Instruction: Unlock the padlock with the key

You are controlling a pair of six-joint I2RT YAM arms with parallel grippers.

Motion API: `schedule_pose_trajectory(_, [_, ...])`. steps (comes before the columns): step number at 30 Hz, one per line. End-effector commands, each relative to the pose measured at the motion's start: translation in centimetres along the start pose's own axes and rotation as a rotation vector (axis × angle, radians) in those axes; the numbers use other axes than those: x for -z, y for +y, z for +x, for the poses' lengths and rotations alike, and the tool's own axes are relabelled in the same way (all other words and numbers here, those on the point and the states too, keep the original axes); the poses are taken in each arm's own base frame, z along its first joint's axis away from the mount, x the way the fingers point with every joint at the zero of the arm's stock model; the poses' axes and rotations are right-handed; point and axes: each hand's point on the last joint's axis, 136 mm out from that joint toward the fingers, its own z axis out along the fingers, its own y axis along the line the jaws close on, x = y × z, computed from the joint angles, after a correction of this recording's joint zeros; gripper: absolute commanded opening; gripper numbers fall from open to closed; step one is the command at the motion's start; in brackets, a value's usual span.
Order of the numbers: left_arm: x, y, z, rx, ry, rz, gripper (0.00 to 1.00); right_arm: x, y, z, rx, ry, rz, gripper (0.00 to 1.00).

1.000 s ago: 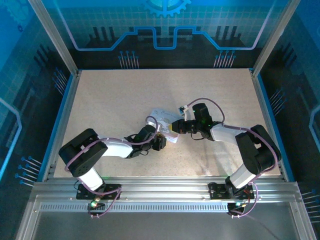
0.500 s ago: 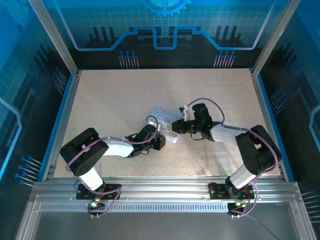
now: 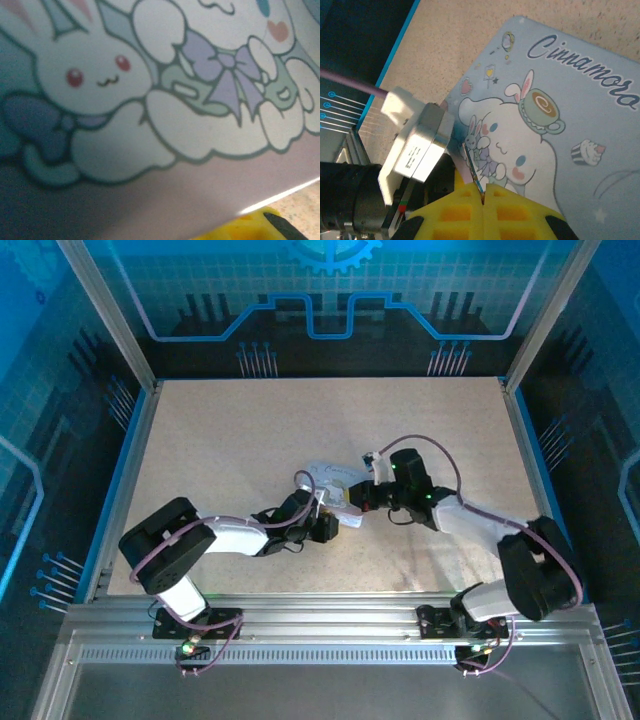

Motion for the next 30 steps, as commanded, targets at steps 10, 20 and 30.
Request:
schedule_pose_trajectory(10, [2.7, -3.7, -1.7, 0.107, -0.042, 0.138, 0.28, 3.2, 0.7, 5.4, 0.180, -0.041, 0.065, 0.05])
schedule_pose_trajectory(20, [3.3, -4.1, -2.1, 0.151, -0.049, 0.157, 0.25, 2.1, 0.2, 9.1, 0.254, -0.029, 0.097, 0.05])
schedule_pose_trajectory(30, [3.5, -4.5, -2.1, 0.178, -0.041, 0.171, 0.25, 0.3, -0.1, 10.0, 0.330, -0.043, 0.105, 0.05])
